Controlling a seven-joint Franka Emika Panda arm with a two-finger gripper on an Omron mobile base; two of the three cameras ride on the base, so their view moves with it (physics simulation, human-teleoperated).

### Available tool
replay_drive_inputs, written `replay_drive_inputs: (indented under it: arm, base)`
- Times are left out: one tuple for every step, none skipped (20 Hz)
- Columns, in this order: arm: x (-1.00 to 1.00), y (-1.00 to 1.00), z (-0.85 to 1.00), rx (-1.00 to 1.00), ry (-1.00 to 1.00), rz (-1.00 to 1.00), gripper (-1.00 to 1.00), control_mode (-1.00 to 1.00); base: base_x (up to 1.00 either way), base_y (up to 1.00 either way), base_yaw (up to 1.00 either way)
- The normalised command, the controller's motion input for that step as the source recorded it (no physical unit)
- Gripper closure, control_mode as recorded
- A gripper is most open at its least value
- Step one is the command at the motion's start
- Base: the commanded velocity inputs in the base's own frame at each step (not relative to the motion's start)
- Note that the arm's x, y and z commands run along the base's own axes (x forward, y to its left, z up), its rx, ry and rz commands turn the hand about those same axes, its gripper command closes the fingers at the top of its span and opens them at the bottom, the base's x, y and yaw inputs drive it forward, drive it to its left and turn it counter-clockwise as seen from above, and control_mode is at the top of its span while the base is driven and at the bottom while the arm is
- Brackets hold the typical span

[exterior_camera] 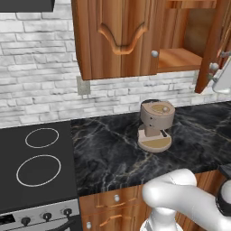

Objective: Pick up the bar soap and dish brush from the sink, and place them back in the cabinet, and close the cabinet doors.

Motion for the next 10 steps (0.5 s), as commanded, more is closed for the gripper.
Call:
replay_drive_inputs:
  arm:
    - [0.36,0.58,0.00,-0.03,0.15,0.00,-1.00,-1.00]
    - [0.36,0.53,0.00,-0.01,0.16,0.00,-1.00,-1.00]
    - [0.41,0.51,0.00,-0.01,0.16,0.00,-1.00,-1.00]
    - [0.42,0.47,0.00,0.00,0.15,0.00,-1.00,-1.00]
    - [0.43,0.41,0.00,0.00,0.11,0.00,-1.00,-1.00]
    - [0.41,0.33,0.00,0.00,0.10,0.00,-1.00,-1.00]
    - [0.43,0.32,0.00,0.00,0.10,-0.01,-1.00,-1.00]
    - [0.44,0.28,0.00,0.00,0.07,-0.04,-1.00,-1.00]
    - [0.41,0.25,0.00,0.00,0.04,-0.09,-1.00,-1.00]
    - [0.44,0.23,0.01,0.00,0.04,-0.10,-1.00,-1.00]
  base:
    - [0.00,0.00,0.00]
    - [0.00,0.00,0.00]
    - [0.00,0.00,0.00]
    - [0.00,0.00,0.00]
    - [0.00,0.00,0.00]
    - [0.00,0.00,0.00]
    - [0.00,0.00,0.00]
    - [0.00,0.00,0.00]
    - [0.00,0.00,0.00]
    - [0.00,0.00,0.00]
